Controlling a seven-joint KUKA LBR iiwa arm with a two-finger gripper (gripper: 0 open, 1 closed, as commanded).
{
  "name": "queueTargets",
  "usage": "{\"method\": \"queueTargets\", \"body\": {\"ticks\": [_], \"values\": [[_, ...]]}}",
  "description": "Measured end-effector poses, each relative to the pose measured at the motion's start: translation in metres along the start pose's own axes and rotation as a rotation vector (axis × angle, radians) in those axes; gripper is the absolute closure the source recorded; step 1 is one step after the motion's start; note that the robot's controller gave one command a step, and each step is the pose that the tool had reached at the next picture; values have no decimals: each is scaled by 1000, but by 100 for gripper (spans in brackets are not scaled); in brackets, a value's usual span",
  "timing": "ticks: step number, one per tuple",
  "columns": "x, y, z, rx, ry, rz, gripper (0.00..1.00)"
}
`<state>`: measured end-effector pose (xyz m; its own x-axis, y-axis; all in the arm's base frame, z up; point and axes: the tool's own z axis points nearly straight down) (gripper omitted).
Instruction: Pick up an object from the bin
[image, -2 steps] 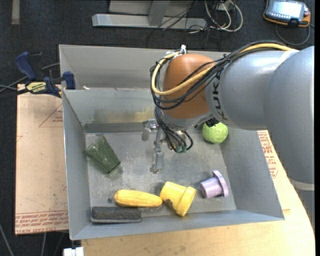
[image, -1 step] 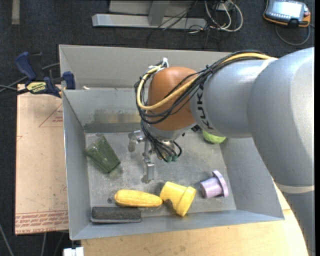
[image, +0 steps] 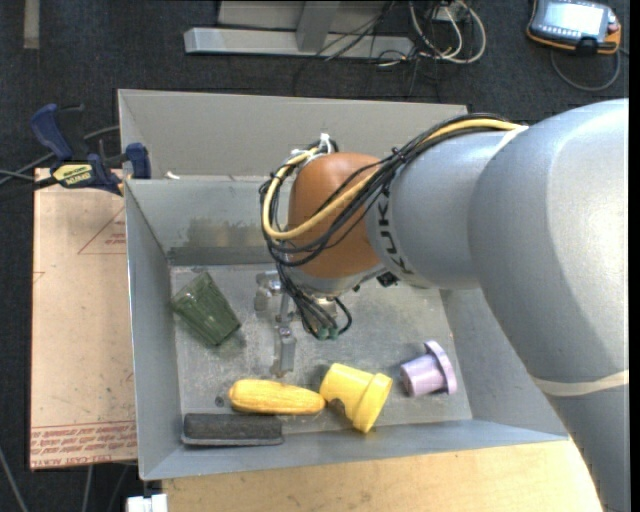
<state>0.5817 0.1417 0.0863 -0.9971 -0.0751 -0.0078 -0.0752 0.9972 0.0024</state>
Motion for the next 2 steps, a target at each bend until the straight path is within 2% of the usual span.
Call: {"method": "queueTargets", "body": {"ticks": [1,2], "values": [[5,10,4,1,4,32,0],[44,7,9,0,-3,-263,0]]}}
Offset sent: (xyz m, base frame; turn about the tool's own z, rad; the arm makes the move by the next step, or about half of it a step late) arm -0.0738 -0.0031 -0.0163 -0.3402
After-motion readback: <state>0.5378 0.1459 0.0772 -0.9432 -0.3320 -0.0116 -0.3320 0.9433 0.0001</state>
